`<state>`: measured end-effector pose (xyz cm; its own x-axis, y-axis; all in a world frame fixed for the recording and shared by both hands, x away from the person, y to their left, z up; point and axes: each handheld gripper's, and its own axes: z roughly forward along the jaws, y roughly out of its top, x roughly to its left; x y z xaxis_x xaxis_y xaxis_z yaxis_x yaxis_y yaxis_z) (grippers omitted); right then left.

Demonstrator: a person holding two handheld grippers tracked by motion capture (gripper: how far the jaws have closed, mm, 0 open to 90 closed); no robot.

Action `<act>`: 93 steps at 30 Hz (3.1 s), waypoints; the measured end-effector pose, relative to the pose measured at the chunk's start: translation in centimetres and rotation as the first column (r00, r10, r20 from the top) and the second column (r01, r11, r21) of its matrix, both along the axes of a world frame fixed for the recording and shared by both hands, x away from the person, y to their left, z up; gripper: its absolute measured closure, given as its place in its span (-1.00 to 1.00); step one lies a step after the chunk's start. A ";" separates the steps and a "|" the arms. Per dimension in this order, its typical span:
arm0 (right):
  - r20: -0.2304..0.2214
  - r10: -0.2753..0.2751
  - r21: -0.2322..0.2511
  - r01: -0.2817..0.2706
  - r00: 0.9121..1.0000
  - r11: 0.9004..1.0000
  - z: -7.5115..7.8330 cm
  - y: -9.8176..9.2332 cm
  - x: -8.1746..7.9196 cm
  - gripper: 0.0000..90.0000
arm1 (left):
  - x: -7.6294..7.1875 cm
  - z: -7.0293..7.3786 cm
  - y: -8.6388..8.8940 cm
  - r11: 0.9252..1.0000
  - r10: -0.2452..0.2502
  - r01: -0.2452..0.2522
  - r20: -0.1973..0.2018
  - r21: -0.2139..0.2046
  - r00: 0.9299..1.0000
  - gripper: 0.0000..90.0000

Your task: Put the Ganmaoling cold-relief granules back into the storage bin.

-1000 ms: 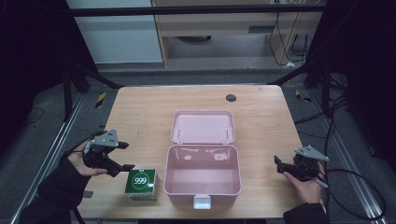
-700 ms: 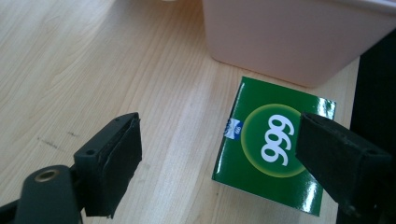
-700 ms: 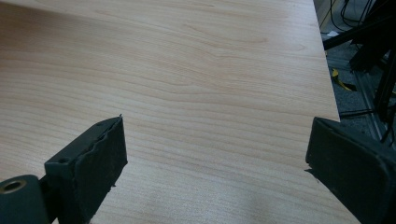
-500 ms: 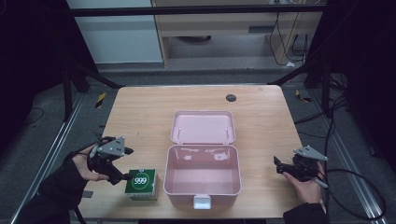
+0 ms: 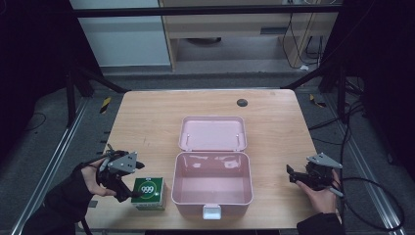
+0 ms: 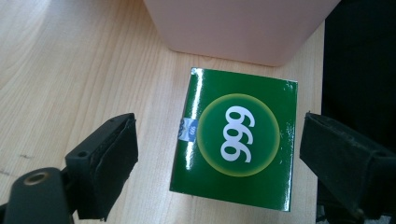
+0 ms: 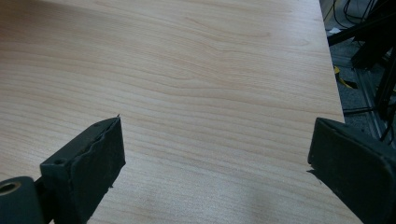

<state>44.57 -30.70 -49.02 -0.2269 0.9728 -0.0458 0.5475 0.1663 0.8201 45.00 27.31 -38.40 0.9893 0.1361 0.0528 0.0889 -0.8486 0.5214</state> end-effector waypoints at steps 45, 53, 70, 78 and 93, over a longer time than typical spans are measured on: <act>-0.037 0.023 -0.032 -0.024 0.999 0.999 -0.5 0.4 0.2 -0.94 | 0.5 -5.7 -2.9 0.989 -0.046 0.056 -0.075 0.135 0.996 -0.87; -0.042 0.026 -0.032 -0.027 0.999 0.999 -0.5 0.4 0.2 -0.94 | 0.6 -6.3 -3.1 0.988 -0.062 0.074 -0.092 0.135 0.994 -0.78; -0.048 0.031 -0.033 -0.033 0.998 0.999 -0.6 0.4 0.2 -0.93 | 0.6 -5.3 -2.8 0.992 -0.040 0.051 -0.093 0.116 0.995 -0.69; -0.051 0.033 -0.029 -0.034 0.998 0.999 -0.6 0.4 0.2 -0.93 | 0.7 -2.9 -2.9 0.992 -0.034 0.042 -0.071 0.115 0.997 -0.69; -0.054 0.033 -0.029 -0.035 0.998 0.999 -0.6 0.4 0.3 -0.93 | 0.7 1.6 -3.6 0.995 -0.029 0.033 -0.039 0.092 0.999 -0.69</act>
